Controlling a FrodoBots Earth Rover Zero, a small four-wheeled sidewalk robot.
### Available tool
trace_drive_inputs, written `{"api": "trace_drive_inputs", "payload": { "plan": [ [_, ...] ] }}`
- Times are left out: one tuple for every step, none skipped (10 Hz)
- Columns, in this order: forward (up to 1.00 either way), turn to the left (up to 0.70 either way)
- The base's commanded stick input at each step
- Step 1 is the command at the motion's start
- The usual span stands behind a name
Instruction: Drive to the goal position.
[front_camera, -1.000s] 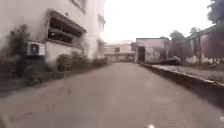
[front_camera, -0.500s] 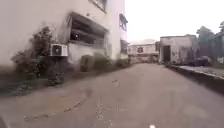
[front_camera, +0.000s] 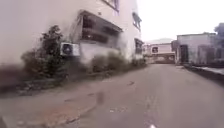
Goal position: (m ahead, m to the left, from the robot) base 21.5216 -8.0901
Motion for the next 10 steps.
{"api": "trace_drive_inputs", "payload": {
  "plan": [
    [0.33, -0.01],
    [-0.09, 0.16],
    [-0.67, 0.19],
    [-0.7, 0.17],
    [-0.7, 0.18],
    [-0.7, 0.19],
    [-0.7, 0.19],
    [-0.68, 0.19],
    [-0.24, 0.25],
    [0.0, 0.28]
  ]
}}
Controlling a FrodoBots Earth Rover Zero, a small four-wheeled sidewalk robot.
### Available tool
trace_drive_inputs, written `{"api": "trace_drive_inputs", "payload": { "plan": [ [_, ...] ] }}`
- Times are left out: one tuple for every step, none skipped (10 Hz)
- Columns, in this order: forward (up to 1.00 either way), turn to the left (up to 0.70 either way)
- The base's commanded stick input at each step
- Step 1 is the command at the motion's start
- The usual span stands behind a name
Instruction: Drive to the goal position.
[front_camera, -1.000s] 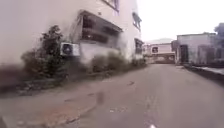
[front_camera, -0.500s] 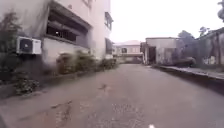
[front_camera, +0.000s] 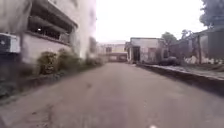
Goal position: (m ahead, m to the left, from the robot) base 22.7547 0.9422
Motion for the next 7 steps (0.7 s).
{"api": "trace_drive_inputs", "payload": {
  "plan": [
    [0.0, 0.29],
    [0.0, 0.28],
    [0.0, 0.29],
    [0.12, 0.26],
    [0.34, 0.21],
    [0.56, 0.16],
    [0.7, 0.13]
  ]
}}
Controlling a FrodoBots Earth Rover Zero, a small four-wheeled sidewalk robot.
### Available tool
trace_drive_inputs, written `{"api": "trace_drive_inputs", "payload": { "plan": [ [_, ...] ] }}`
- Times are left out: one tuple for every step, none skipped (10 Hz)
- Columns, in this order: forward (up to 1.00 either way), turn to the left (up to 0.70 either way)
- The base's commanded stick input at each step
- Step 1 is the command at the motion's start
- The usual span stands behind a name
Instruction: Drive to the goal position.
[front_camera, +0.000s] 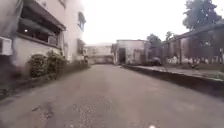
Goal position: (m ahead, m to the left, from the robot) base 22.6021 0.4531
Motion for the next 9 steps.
{"api": "trace_drive_inputs", "payload": {
  "plan": [
    [0.7, 0.12],
    [0.7, 0.12],
    [0.7, 0.12],
    [0.7, 0.12],
    [0.7, 0.12],
    [0.7, 0.12],
    [0.7, 0.12],
    [0.7, 0.13],
    [0.7, 0.06]
  ]
}}
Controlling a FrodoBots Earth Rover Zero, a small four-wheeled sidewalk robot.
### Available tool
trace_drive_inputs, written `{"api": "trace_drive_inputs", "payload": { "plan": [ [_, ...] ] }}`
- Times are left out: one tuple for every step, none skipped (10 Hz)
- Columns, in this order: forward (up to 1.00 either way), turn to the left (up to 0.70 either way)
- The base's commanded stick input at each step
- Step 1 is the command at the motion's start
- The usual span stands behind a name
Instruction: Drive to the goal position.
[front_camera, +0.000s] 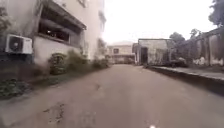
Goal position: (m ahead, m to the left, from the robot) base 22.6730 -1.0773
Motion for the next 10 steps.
{"api": "trace_drive_inputs", "payload": {
  "plan": [
    [0.7, -0.18],
    [0.7, -0.22],
    [0.7, -0.24],
    [0.7, -0.28],
    [0.35, -0.43],
    [0.0, -0.55],
    [0.0, -0.57],
    [0.0, -0.26],
    [0.0, 0.0],
    [0.0, 0.0]
  ]
}}
